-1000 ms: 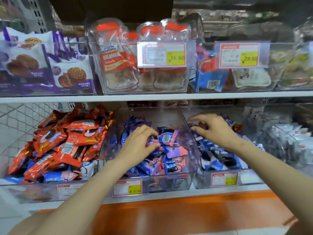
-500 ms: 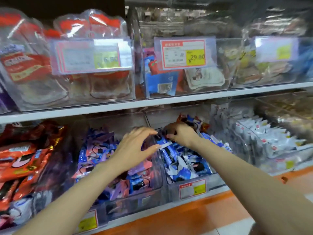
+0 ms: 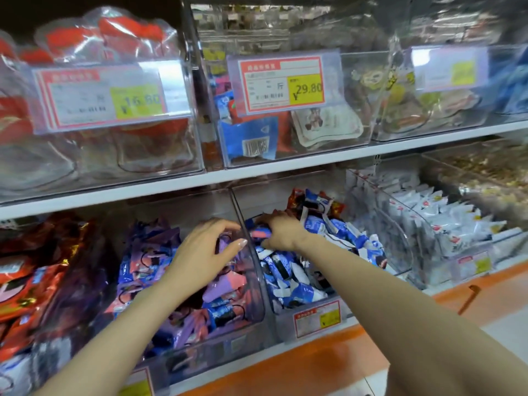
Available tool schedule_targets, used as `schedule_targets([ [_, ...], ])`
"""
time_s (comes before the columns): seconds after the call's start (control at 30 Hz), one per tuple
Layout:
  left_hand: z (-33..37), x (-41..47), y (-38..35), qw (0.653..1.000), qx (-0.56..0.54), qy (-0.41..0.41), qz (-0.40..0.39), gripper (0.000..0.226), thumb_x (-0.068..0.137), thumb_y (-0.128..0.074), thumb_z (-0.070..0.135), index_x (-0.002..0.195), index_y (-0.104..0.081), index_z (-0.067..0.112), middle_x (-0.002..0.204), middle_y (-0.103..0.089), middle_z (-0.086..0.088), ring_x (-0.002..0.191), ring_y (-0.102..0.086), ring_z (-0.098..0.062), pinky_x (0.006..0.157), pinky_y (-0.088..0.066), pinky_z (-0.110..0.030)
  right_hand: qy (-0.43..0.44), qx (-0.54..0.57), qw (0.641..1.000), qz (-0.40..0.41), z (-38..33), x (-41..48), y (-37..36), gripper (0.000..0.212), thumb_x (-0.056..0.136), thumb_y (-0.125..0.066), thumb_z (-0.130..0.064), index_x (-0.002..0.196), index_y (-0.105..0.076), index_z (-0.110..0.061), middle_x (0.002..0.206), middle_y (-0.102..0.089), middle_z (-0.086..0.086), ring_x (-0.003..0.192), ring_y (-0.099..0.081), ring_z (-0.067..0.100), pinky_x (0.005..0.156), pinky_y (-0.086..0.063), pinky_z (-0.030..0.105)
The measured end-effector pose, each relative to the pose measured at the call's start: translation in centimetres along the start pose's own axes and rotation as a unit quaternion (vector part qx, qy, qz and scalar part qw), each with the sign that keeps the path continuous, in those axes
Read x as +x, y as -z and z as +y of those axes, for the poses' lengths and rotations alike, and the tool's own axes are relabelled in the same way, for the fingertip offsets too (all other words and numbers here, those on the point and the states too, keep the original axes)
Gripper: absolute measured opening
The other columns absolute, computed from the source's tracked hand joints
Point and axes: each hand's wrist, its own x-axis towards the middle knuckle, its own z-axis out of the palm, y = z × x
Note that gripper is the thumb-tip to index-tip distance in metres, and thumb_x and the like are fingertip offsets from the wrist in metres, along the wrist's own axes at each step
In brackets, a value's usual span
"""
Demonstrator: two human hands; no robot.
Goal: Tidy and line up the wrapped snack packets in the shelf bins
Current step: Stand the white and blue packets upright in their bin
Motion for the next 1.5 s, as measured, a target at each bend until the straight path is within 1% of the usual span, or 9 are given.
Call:
schedule_targets([
  [0.17, -0.5, -0.8, 0.6, 1.000, -0.005, 0.010, 0.026, 0.029, 0.088, -0.059, 0.040, 0.112, -0.061, 0.024, 0.112, -0.058, 0.012, 0.110, -0.053, -0.013, 0.087, -0.037, -0.025, -0.012, 0.157, 0.983, 0.090, 1.4, -3.6, 3.2, 0.037, 0.084, -0.067, -0.026, 0.114, -0.051, -0.010, 0.102, -0.064, 0.013, 0.090, -0.060, 0.028, 0.070, -0.046, 0.030],
  [0.37, 1.0, -1.0, 0.8, 0.999, -0.016, -0.016, 0.023, 0.022, 0.089, -0.061, 0.025, 0.111, -0.060, 0.025, 0.111, -0.058, 0.011, 0.110, -0.052, -0.013, 0.090, -0.040, -0.030, -0.044, 0.281, 0.946, 0.155, 3.4, -8.7, 6.6, 0.019, 0.081, -0.072, -0.015, 0.096, -0.062, -0.007, 0.085, -0.061, 0.005, 0.073, -0.055, 0.016, 0.056, -0.037, 0.017],
  [0.6, 4.9, 4.7, -1.0, 0.990, 0.071, -0.043, -0.116, 0.037, 0.090, -0.059, 0.031, 0.125, -0.053, 0.019, 0.128, -0.056, 0.003, 0.116, -0.051, -0.014, 0.089, -0.039, -0.025, -0.095, 0.286, 0.933, 0.195, 6.1, -13.5, 8.0, 0.029, 0.077, -0.076, -0.013, 0.094, -0.052, -0.016, 0.074, -0.056, -0.012, 0.063, -0.050, -0.004, 0.054, -0.039, 0.005],
  [0.8, 6.7, 11.2, -6.5, 0.946, 0.125, 0.005, -0.300, 0.056, 0.088, -0.062, 0.031, 0.133, -0.039, 0.007, 0.121, -0.050, -0.008, 0.104, -0.050, -0.021, 0.087, -0.041, -0.028, -0.097, 0.241, 0.944, 0.204, 6.9, -16.3, 8.8, 0.026, 0.080, -0.074, -0.016, 0.094, -0.054, -0.025, 0.077, -0.060, -0.013, 0.064, -0.062, 0.024, 0.049, -0.047, 0.016],
  [0.9, 4.7, 13.2, -9.5, 0.920, 0.143, 0.083, -0.355, 0.070, 0.085, -0.064, 0.041, 0.139, -0.034, 0.009, 0.138, -0.045, -0.008, 0.119, -0.047, -0.024, 0.101, -0.039, -0.032, -0.095, 0.216, 0.952, 0.194, 7.5, -16.0, 8.7, 0.027, 0.080, -0.074, -0.017, 0.095, -0.054, -0.027, 0.077, -0.060, -0.016, 0.067, -0.065, 0.024, 0.048, -0.048, 0.015],
  [0.97, 3.8, 14.0, -10.5, 0.916, 0.170, 0.103, -0.348, 0.079, 0.083, -0.064, 0.047, 0.144, -0.029, 0.012, 0.146, -0.037, -0.010, 0.129, -0.041, -0.026, 0.106, -0.036, -0.036, -0.100, 0.210, 0.955, 0.182, 8.0, -15.5, 8.3, 0.028, 0.080, -0.074, -0.018, 0.095, -0.053, -0.028, 0.079, -0.062, -0.012, 0.069, -0.065, 0.022, 0.050, -0.049, 0.016],
  [1.07, 3.7, 14.4, -9.5, 0.917, 0.241, 0.079, -0.308, 0.086, 0.079, -0.068, 0.046, 0.145, -0.025, 0.013, 0.144, -0.035, -0.011, 0.127, -0.042, -0.027, 0.098, -0.040, -0.033, -0.104, 0.217, 0.956, 0.168, 8.8, -14.7, 7.5, 0.028, 0.080, -0.074, -0.019, 0.095, -0.053, -0.029, 0.081, -0.064, -0.007, 0.066, -0.065, 0.022, 0.056, -0.054, 0.029],
  [1.3, 0.8, 15.9, -7.0, 0.890, 0.325, 0.040, -0.316, 0.028, 0.086, -0.061, 0.023, 0.110, -0.060, 0.009, 0.109, -0.062, -0.011, 0.098, -0.059, -0.024, 0.090, -0.051, -0.037, -0.110, 0.234, 0.945, 0.202, 9.8, -13.4, 7.4, 0.026, 0.081, -0.073, -0.020, 0.101, -0.056, -0.025, 0.080, -0.064, -0.006, 0.067, -0.060, 0.015, 0.063, -0.049, 0.033],
  [1.5, 0.8, 16.1, -8.0, 0.876, 0.319, 0.070, -0.355, 0.088, 0.072, -0.075, 0.044, 0.142, -0.028, 0.017, 0.138, -0.040, -0.010, 0.122, -0.045, -0.027, 0.098, -0.043, -0.037, -0.107, 0.231, 0.945, 0.207, 9.8, -13.0, 7.6, 0.027, 0.080, -0.074, -0.021, 0.099, -0.055, -0.026, 0.082, -0.066, -0.004, 0.067, -0.061, 0.015, 0.065, -0.050, 0.031],
])
